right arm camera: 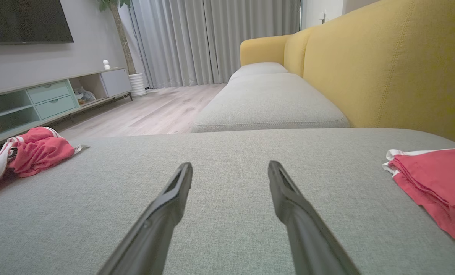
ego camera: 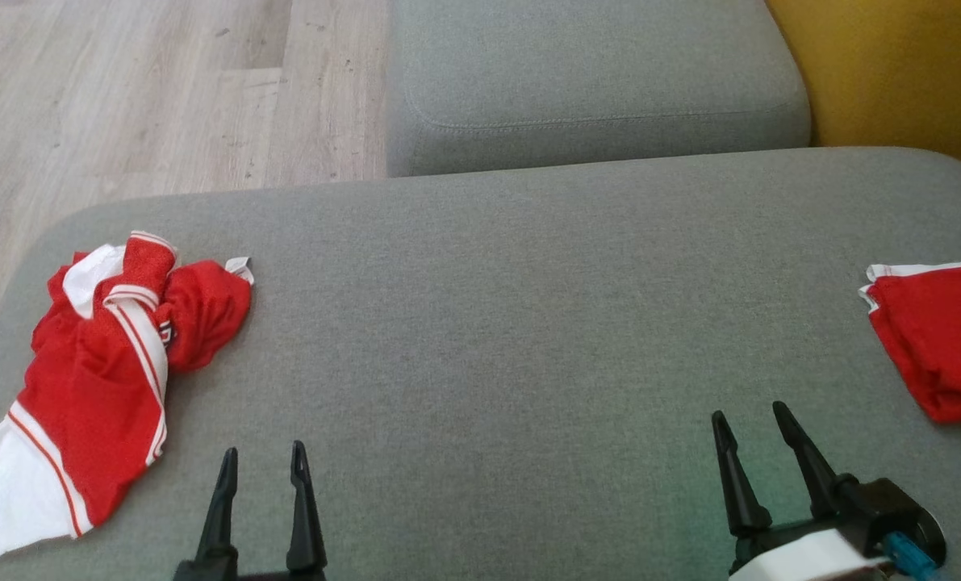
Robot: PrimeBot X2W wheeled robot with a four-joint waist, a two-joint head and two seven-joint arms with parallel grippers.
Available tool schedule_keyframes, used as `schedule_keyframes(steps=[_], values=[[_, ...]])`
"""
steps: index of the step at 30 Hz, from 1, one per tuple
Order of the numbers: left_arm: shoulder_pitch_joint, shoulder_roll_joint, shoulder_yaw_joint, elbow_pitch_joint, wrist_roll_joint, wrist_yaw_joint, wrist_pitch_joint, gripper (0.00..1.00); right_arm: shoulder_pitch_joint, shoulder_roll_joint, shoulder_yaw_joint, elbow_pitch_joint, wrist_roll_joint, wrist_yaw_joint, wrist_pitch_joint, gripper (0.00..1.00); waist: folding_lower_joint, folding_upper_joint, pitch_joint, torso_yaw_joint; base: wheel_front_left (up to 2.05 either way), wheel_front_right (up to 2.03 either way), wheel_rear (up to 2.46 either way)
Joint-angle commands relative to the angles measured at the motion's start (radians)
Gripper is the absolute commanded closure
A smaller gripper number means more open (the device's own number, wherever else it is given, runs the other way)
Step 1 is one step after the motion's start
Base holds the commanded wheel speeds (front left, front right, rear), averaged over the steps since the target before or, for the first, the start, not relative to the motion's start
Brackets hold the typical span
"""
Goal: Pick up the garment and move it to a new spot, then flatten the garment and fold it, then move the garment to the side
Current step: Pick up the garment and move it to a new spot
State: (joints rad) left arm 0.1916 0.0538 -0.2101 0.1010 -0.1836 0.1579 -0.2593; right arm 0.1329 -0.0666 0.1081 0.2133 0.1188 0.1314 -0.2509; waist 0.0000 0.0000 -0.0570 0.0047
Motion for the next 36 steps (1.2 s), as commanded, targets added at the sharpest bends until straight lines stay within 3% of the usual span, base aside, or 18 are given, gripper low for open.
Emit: schedule_keyframes(steps=[1, 9, 25, 36], values=[[-0.031, -0.004, 0.031, -0.026, 0.008, 0.0, -0.002, 0.0, -0.032, -0.003, 0.022, -0.027, -0.008, -0.001, -0.011, 0.0, 0.0, 0.0, 0.0, 0.002, 0.0, 0.0, 0.0], [-0.041, -0.004, 0.028, -0.011, 0.021, -0.005, -0.002, 0.0, -0.019, -0.006, 0.014, -0.024, -0.011, -0.001, -0.011, 0.0, 0.0, 0.0, -0.002, 0.053, 0.0, 0.0, 0.0], [-0.047, -0.004, 0.04, -0.021, 0.021, 0.004, -0.002, 0.0, -0.04, -0.003, 0.018, -0.027, -0.008, -0.001, -0.011, 0.0, 0.0, 0.0, 0.041, 0.399, 0.0, 0.0, 0.0], [-0.06, -0.004, 0.029, -0.05, 0.0, 0.023, -0.002, 0.0, -0.051, -0.04, -0.002, -0.04, -0.012, -0.001, -0.011, 0.0, 0.0, 0.0, 0.115, 0.519, 0.0, 0.0, 0.0]])
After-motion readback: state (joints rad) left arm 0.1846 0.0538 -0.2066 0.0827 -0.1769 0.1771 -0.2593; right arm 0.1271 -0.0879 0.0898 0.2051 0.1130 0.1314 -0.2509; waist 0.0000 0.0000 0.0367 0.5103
